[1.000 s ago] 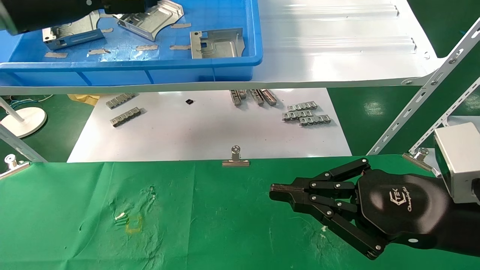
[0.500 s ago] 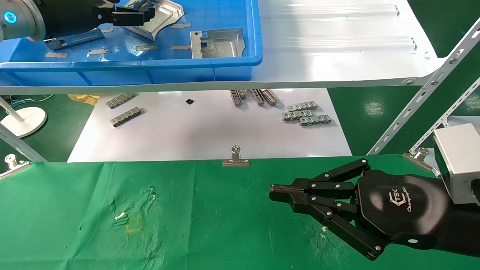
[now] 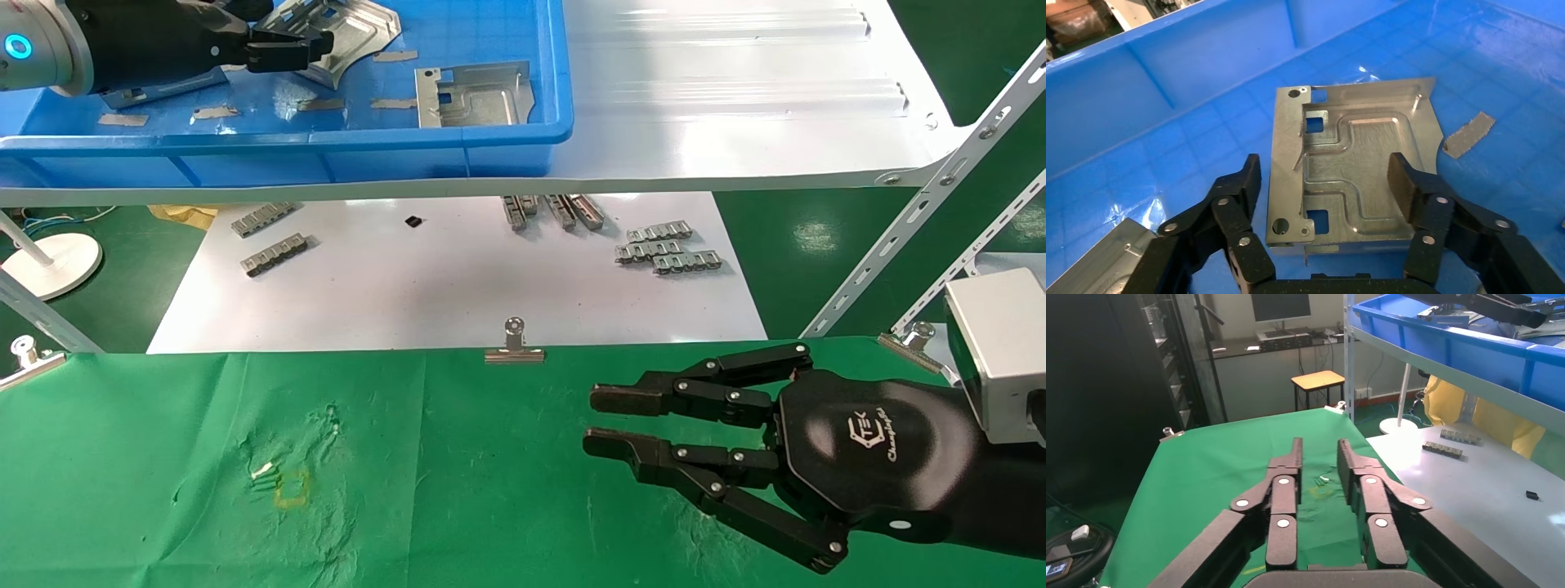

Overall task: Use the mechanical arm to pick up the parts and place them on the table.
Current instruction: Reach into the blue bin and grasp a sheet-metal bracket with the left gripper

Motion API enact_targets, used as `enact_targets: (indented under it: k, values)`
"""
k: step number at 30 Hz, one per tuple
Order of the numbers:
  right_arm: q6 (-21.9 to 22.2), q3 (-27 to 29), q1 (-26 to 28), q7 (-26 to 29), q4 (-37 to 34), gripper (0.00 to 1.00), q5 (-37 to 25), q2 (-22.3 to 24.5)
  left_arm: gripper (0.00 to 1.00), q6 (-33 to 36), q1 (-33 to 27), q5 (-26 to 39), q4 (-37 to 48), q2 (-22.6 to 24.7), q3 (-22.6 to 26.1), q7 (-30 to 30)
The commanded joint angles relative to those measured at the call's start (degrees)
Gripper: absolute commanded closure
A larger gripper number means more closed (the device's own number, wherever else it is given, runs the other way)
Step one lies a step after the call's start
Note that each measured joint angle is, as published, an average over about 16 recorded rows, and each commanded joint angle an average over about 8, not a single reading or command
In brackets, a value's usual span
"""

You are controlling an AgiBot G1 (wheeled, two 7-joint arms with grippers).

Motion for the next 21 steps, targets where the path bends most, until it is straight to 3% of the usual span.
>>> enact_targets:
  k: [1,21]
  values:
    - [0.00,0.00,0.00,0.00,0.00,0.00,0.00,0.00,1.00,0.14,-0.09,0.30,-0.06,0.02,0.21,0.49]
    - [0.00,0.00,0.00,0.00,0.00,0.00,0.00,0.00,1.00,-2.39,0.11,-1.22,0.41,0.30,-0.86,1.68]
